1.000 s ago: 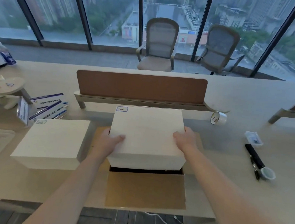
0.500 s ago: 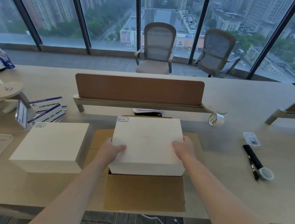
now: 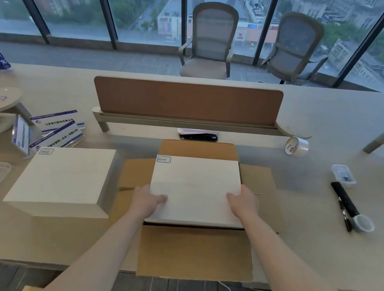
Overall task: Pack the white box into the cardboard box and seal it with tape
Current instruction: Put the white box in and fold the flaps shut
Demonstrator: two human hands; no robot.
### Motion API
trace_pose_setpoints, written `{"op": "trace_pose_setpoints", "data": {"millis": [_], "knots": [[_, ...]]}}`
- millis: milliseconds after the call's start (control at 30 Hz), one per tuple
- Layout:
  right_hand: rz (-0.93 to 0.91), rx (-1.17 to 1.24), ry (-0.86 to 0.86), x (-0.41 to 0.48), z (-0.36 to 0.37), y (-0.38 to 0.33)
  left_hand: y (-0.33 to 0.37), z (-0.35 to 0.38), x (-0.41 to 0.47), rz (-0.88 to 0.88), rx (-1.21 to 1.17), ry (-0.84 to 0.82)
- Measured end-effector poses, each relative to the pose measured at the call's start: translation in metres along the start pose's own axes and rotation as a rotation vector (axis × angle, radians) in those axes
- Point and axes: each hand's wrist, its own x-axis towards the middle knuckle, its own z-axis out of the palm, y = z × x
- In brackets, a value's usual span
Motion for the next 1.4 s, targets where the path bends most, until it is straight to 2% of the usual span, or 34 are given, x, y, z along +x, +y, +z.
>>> {"op": "trace_pose_setpoints", "data": {"millis": [267,367,600,767,1033,1233,1400], "knots": [[0.012,-0.182,-0.002,0.008,0.007,0.002,0.004,0.006,0.012,0.055,0.256,-0.008],[0.011,-0.167,0.002,0.006,0.01,0.005,0.007,0.009,0.012,0.093,0.34,-0.007],[-0.093,-0.051,0.049,-0.01,-0.009,0.003,-0.002,0.005,0.006,0.065,0.229,0.04],[-0.016,-0.048,0.04,-0.027,-0.031,0.011,-0.002,0.0,-0.011,0.043,0.184,0.068],[0.166,-0.17,-0.051,-0.064,-0.056,0.034,-0.015,0.002,-0.043,-0.107,0.145,0.077],[0.315,0.096,-0.154,-0.074,-0.055,0.046,-0.028,0.008,-0.052,-0.25,0.011,0.107],[0.431,0.472,-0.153,-0.062,-0.042,0.055,-0.025,0.005,-0.061,-0.338,-0.224,0.215]]}}
